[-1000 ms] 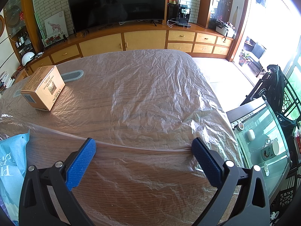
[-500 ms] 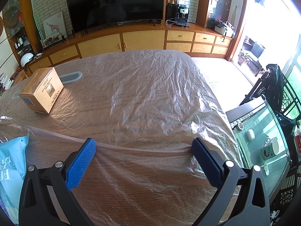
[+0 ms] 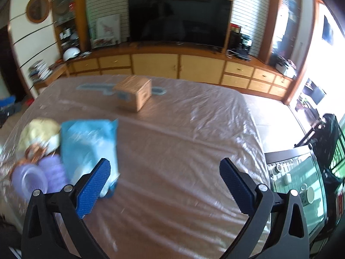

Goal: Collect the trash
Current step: 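Grasp the stack of purple hair-roller cups with the right gripper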

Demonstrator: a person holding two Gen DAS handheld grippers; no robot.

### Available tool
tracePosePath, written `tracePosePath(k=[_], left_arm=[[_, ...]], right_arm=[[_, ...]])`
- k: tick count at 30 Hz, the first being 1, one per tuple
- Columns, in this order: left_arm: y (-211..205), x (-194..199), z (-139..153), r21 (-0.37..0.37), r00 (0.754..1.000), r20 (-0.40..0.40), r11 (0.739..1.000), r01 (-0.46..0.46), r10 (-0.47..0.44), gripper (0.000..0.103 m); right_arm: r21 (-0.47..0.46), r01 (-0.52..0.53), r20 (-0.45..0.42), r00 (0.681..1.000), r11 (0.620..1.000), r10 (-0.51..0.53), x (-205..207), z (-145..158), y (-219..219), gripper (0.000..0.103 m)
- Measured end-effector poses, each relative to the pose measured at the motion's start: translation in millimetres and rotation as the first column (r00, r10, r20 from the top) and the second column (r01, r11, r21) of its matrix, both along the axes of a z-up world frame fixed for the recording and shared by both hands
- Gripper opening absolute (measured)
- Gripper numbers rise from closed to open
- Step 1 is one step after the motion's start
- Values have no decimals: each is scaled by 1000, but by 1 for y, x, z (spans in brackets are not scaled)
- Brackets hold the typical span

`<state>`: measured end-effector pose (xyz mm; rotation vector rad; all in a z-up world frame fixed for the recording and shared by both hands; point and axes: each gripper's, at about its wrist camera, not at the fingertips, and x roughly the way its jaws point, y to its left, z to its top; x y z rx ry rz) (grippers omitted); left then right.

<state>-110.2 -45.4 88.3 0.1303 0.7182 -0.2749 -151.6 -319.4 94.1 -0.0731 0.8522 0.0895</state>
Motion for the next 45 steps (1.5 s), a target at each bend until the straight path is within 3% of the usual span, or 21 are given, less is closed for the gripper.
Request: tracePosePath(k=[6, 8, 15, 20, 23, 27, 32, 40, 45], left_arm=[[-29, -56, 12, -43, 981, -13, 980, 194, -195, 102], [-43, -73, 9, -21, 968, -27, 969, 248, -248, 102], [-80, -120, -14, -76, 905, -191, 925, 371, -379, 102], [-99, -133, -34, -81, 866, -289, 912, 401, -407, 100], [-106, -134, -44, -75, 861, -325, 919, 388, -390, 84], [-110, -137, -52, -73, 861, -338, 922, 380, -381, 74], [-114, -134, -65, -63, 854, -368, 926, 372, -368, 61], [-113, -138, -66, -97, 843, -379, 923, 373, -381, 57], [-113, -138, -69, -109, 835, -384, 917, 382, -394, 58]], right_arm=[[-26, -88, -13, 996, 996, 88, -44, 6, 21, 99], [1, -97, -15, 995, 995, 97, -54, 8, 29, 99], [75, -136, -26, 990, 988, 138, -77, 18, 64, 99], [148, -142, -44, 988, 979, 150, -74, 30, 79, 98], [182, -157, -52, 984, 971, 169, -66, 34, 89, 93], [127, -189, -71, 977, 974, 199, -52, 30, 110, 88], [170, -161, -142, 972, 972, 186, -35, 17, 112, 87], [55, -229, -133, 963, 972, 235, -37, 17, 133, 87], [50, -256, -167, 951, 965, 261, -31, 15, 136, 88]])
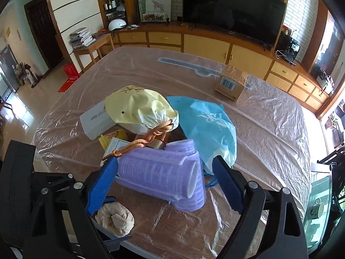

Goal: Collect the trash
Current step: 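Grasp the stack of purple hair-roller cups with the right gripper, then carry the purple cups with the right gripper over the black trash bin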

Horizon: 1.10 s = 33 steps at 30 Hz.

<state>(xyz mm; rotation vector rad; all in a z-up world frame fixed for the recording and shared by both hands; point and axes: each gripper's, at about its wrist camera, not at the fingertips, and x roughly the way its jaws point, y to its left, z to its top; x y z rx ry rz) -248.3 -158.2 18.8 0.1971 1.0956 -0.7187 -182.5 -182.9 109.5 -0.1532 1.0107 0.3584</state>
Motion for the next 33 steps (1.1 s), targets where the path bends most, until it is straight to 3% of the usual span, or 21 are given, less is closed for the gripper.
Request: tracePosePath(k=[6, 10, 13, 19, 33], left_arm=[[8, 7, -4, -7, 1000, -14, 1000, -10, 10, 56], [12, 11, -3, -22, 999, -25, 1000, -22, 21, 51], [16, 13, 0, -35, 999, -26, 999, -34, 33, 50], [32, 21, 11, -63, 998, -6, 996, -63, 63, 50], [58, 36, 33, -96, 990, 21, 986, -140, 142, 50]], right_arm=[[-32, -26, -15, 1000, 999, 26, 6, -2, 8, 88], [33, -32, -41, 999, 999, 33, 8, -2, 2, 74], [64, -16, -44, 999, 998, 19, 9, 0, -3, 72], [146, 18, -53, 999, 989, -11, 7, 0, -16, 71], [237, 114, -53, 993, 965, -104, -14, 14, -53, 71]])
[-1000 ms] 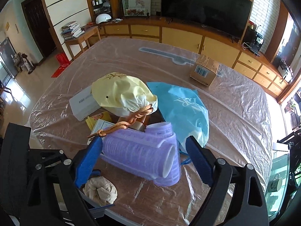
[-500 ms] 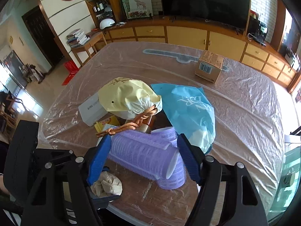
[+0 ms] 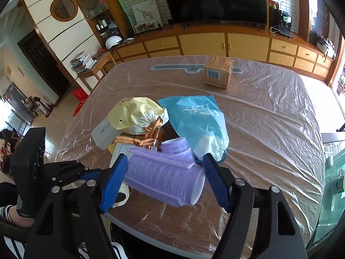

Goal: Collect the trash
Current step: 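Carry the purple cups with the right gripper over the black trash bin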

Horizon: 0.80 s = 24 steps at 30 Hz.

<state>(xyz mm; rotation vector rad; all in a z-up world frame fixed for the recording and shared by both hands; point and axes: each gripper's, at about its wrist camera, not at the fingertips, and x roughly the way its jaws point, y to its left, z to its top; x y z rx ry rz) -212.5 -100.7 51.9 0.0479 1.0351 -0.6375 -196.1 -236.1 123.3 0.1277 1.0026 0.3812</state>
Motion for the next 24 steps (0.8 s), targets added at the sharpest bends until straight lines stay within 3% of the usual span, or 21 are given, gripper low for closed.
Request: tracePosePath(k=[10, 24], left_arm=[[1, -10, 24, -36, 998, 65, 999, -24, 26, 50], [14, -35, 39, -57, 997, 79, 998, -16, 21, 50]], right_arm=[[80, 49, 6, 999, 996, -49, -21, 12, -19, 71], [135, -13, -31, 999, 991, 17, -62, 10, -6, 71]])
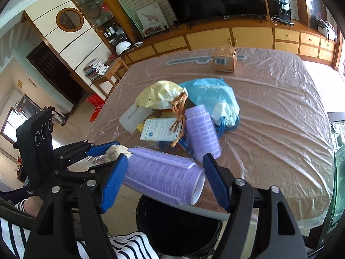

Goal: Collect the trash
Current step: 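Carry the purple cups with the right gripper over the black trash bin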

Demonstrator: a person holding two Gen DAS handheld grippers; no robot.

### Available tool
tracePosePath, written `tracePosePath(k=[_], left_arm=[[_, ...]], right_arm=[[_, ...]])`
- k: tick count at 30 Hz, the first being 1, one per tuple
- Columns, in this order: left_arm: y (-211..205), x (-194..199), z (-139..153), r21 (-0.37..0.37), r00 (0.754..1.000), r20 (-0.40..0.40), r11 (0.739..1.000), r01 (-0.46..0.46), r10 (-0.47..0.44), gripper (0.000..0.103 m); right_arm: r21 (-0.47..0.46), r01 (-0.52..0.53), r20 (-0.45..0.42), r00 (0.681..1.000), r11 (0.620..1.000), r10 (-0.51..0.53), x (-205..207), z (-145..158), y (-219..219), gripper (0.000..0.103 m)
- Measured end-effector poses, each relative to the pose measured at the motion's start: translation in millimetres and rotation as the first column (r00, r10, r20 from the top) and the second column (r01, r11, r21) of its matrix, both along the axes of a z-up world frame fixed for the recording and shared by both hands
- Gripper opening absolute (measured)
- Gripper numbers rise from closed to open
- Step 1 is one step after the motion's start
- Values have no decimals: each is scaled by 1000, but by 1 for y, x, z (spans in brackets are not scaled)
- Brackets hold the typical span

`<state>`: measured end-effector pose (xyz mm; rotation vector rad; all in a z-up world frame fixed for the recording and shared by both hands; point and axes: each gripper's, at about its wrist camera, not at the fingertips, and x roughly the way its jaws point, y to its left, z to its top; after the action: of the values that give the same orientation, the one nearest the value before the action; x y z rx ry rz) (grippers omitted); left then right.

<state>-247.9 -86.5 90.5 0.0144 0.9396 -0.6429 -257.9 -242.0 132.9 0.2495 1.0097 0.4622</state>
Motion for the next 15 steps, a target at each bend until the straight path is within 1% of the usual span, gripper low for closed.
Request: tracePosePath(k=[5, 10, 15], left_arm=[[0, -18, -3, 4, 1000, -14, 1000, 20, -20, 50], [2, -37, -11, 9, 998, -38, 999, 41, -40, 50], [0, -53, -24, 16, 995, -70, 997, 73, -72, 50]], right_arm=[[4, -16, -34, 999, 1000, 16, -16, -9, 5, 71], [4, -20, -69, 997, 1000, 20, -32, -18, 6, 71], [-13, -19, -114, 993, 1000, 17, -46, -34, 6, 71]])
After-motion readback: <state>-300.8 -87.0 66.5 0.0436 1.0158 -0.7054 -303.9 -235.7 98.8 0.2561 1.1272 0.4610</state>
